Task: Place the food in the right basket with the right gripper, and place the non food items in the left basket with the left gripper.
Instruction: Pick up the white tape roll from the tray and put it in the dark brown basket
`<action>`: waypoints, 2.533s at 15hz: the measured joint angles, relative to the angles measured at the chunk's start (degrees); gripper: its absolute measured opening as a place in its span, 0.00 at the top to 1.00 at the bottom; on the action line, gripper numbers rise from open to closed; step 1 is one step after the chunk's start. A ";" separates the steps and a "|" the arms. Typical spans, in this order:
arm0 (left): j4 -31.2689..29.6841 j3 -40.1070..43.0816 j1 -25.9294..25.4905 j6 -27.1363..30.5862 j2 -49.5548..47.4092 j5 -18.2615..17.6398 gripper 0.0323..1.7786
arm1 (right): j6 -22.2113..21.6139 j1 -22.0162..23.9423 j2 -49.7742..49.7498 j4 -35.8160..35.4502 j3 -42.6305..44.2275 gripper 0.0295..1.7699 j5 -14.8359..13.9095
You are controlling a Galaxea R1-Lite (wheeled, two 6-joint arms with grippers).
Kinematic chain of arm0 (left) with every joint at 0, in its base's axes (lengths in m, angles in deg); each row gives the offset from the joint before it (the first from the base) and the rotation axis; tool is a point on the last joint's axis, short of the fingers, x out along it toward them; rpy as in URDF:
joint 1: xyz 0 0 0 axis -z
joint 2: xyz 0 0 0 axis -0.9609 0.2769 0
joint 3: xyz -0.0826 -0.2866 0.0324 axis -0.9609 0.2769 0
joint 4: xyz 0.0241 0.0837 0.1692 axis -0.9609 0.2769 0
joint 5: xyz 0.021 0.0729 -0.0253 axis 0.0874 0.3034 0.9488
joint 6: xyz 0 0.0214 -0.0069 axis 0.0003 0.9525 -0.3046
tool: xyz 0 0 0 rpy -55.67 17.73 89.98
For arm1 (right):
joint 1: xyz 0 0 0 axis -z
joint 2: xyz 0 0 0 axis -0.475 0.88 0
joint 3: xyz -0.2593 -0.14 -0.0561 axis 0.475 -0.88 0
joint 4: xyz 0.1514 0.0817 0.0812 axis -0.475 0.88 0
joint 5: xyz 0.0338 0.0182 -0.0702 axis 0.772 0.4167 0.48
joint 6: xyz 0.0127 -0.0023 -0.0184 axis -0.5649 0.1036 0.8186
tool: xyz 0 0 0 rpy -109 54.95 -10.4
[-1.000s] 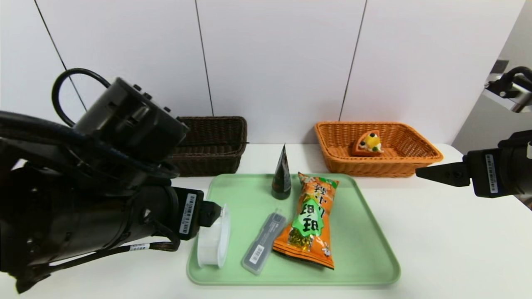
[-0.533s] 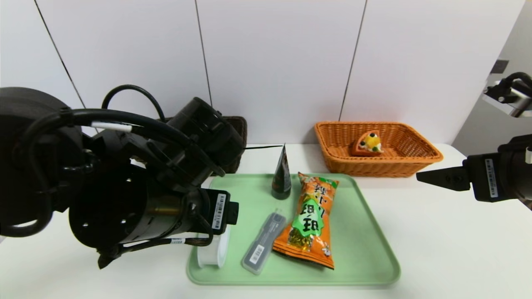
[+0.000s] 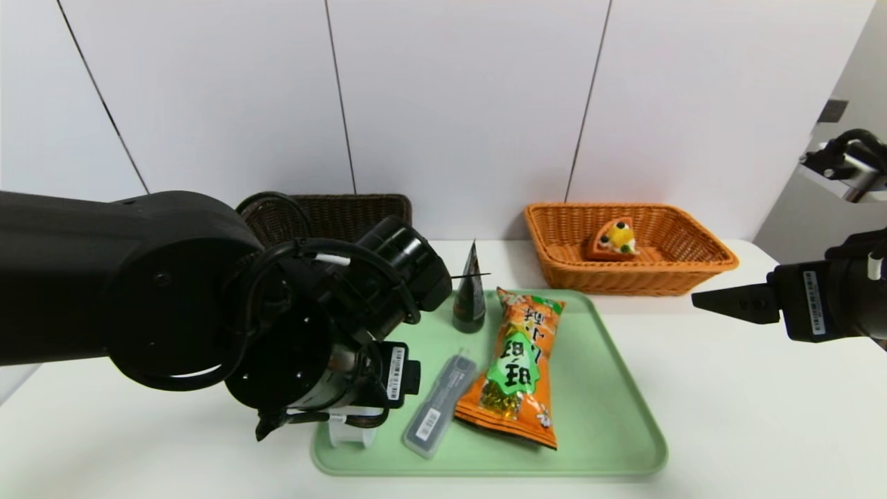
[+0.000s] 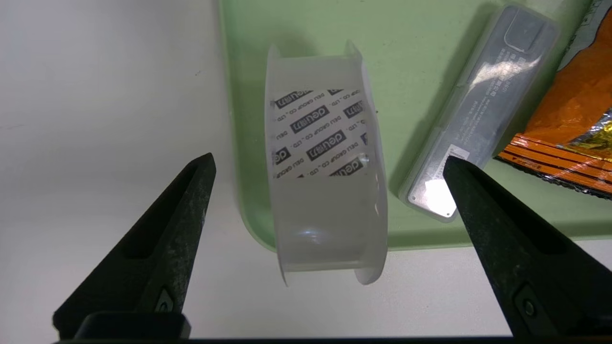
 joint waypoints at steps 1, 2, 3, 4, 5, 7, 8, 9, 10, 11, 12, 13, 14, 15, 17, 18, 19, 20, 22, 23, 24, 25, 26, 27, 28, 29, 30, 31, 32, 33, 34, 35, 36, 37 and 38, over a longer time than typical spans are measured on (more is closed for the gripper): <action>-0.20 0.01 -0.13 -0.05 0.63 -0.30 0.05 | 0.00 0.00 -0.04 0.00 -0.37 0.04 0.02; -0.22 0.01 -0.20 -0.05 1.07 -0.43 0.05 | 0.01 0.00 -0.09 -0.01 -0.55 0.04 0.02; -0.20 0.00 -0.30 0.02 1.38 -0.43 0.05 | 0.00 0.00 -0.09 -0.04 -0.61 0.04 0.02; -0.17 0.00 -0.61 0.04 1.62 -0.45 0.05 | 0.06 0.04 -0.11 -0.04 -0.69 0.04 0.00; -0.15 0.00 -1.01 0.11 1.93 -0.45 0.05 | 0.09 0.04 -0.13 -0.04 -0.69 0.04 0.00; 0.21 0.11 -1.66 0.33 2.32 -0.32 0.18 | 0.04 0.02 -0.20 -0.01 -0.91 0.04 0.02; 0.24 0.17 -1.79 0.39 2.54 -0.30 0.26 | 0.06 0.02 -0.22 -0.06 -1.24 0.04 0.00; 0.16 0.20 -1.90 0.39 2.76 -0.30 0.35 | 0.09 -0.02 -0.28 -0.06 -1.55 0.04 0.00; -0.09 0.21 -1.99 0.30 2.97 -0.30 0.43 | 0.12 -0.07 -0.37 -0.09 -1.68 0.04 0.02; -0.17 0.21 -2.04 0.17 3.13 -0.32 0.49 | 0.17 -0.07 -0.41 -0.06 -1.79 0.04 0.00; -0.22 0.21 -2.04 0.15 3.22 -0.39 0.55 | 0.20 -0.07 -0.46 -0.11 -1.82 0.04 0.00; -0.22 0.11 -2.01 0.06 3.24 -0.43 0.60 | 0.23 -0.07 -0.50 -0.09 -1.85 0.04 0.00; -0.22 0.01 -2.01 0.06 3.16 -0.52 0.68 | 0.23 -0.07 -0.55 -0.09 -1.85 0.04 0.05; -0.22 -0.27 -2.04 0.04 2.83 -0.63 0.68 | 0.26 -0.07 -0.59 -0.09 -1.85 0.04 0.05; -0.04 -1.43 -1.99 0.26 1.43 -1.69 0.68 | 0.26 -0.11 -0.63 -0.09 -1.85 0.04 0.10; 0.35 -2.63 -1.96 0.37 0.40 -2.65 0.68 | 0.23 -0.16 -0.63 -0.06 -1.85 0.04 0.10; 1.12 -3.94 -1.93 0.48 -0.78 -3.15 0.68 | 0.20 -0.17 -0.63 -0.06 -1.85 0.04 0.11; 1.87 -5.39 -1.93 0.50 -1.88 -3.32 0.68 | 0.12 -0.22 -0.63 -0.09 -1.85 0.04 0.07; 3.96 -9.25 -1.90 0.89 -4.63 -3.47 0.68 | -0.07 -0.24 -0.74 0.00 -2.10 0.04 0.16; 4.62 -11.22 -2.04 1.57 -6.01 -3.47 0.68 | -0.05 -0.27 -0.89 0.00 -2.43 0.04 0.16; 4.62 -13.08 -2.71 2.54 -7.31 -3.34 0.68 | -0.05 -0.27 -1.05 0.00 -2.82 0.04 0.18; 4.55 -14.41 -3.97 3.78 -8.23 -3.18 0.68 | -0.02 -0.24 -1.18 0.00 -3.10 0.04 0.16; 4.00 -15.37 -5.92 5.55 -8.97 -3.01 0.68 | 0.00 -0.24 -1.27 -0.04 -3.25 0.03 0.11; 2.65 -16.12 -8.68 7.83 -9.57 -2.90 0.68 | 0.00 -0.24 -1.30 -0.04 -3.36 0.03 0.10; 0.33 -16.59 -11.74 10.03 -9.90 -2.96 0.68 | 0.04 -0.24 -1.33 -0.09 -3.36 0.03 0.11; -2.76 -16.94 -15.19 12.35 -9.94 -3.15 0.68 | 0.04 -0.24 -1.38 -0.11 -3.36 0.03 0.11; -6.16 -17.19 -19.15 15.01 -9.65 -3.45 0.68 | 0.01 -0.22 -1.40 -0.09 -3.36 0.03 0.11; -9.52 -17.30 -23.02 17.65 -8.96 -4.25 0.68 | 0.01 -0.22 -1.41 -0.11 -3.39 0.03 0.16; -12.43 -17.41 -26.16 19.60 -7.84 -5.49 0.68 | 0.00 -0.22 -1.46 -0.09 -3.43 0.03 0.18; -15.12 -17.47 -28.64 20.74 -6.44 -6.84 0.68 | 0.09 -0.24 -1.52 -0.09 -3.51 0.03 0.13; -17.94 -17.52 -30.67 21.50 -4.80 -7.92 0.68 | 0.11 -0.24 -1.62 -0.11 -3.51 0.03 0.13; -20.16 -17.58 -32.00 22.31 -3.38 -8.39 0.68 | 0.23 -0.24 -1.68 -0.12 -3.50 0.03 0.11; -22.77 -17.63 -33.40 23.58 -1.63 -8.72 0.68 | 0.28 -0.28 -1.77 -0.15 -3.40 0.03 0.11; -25.55 -17.64 -34.73 24.98 0.43 -9.02 0.68 | 0.28 -0.33 -1.94 -0.15 -3.34 0.03 0.11; -27.73 -17.66 -35.84 26.30 2.26 -9.26 0.68 | 0.28 -0.39 -2.15 -0.17 -3.29 0.03 0.11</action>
